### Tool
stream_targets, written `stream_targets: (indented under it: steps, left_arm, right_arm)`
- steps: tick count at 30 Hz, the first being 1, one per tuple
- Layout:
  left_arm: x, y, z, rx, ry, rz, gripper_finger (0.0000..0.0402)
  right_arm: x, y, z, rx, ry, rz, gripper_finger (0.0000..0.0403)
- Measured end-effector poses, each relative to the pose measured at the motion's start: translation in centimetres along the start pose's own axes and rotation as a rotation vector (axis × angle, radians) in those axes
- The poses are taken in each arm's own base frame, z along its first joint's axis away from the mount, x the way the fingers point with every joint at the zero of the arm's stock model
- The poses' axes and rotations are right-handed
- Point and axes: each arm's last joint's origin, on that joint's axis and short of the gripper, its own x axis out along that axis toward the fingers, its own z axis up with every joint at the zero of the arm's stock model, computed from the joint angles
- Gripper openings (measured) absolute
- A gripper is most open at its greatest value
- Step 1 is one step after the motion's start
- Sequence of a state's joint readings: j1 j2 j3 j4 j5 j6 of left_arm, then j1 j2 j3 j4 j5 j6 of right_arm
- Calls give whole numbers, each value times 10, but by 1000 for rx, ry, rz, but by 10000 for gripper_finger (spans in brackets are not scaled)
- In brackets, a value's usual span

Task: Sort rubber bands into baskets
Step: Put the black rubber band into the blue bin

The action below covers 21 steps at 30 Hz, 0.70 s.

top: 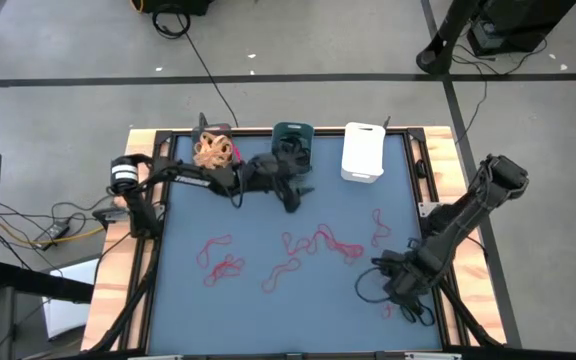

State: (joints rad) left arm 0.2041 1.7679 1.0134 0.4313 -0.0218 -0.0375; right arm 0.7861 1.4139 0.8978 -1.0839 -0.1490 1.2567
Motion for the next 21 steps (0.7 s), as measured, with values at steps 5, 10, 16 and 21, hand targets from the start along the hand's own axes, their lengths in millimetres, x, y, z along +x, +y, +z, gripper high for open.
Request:
stream_targets:
  steps: [5,10,16,21]
  left_arm:
    - [-2,-34,-1,39,-6,-86,296]
    - [-4,-50,-1,49,-29,-113,296]
    - [-6,-60,-3,54,-20,-116,295]
    - [-7,-61,-9,75,38,-42,295]
  right_arm:
    - [21,-9,-16,25,38,-81,174]
    - [33,-12,-23,29,44,-83,174]
    - [56,-18,-28,-30,7,-54,163]
    - [64,-23,-31,-60,20,-73,133]
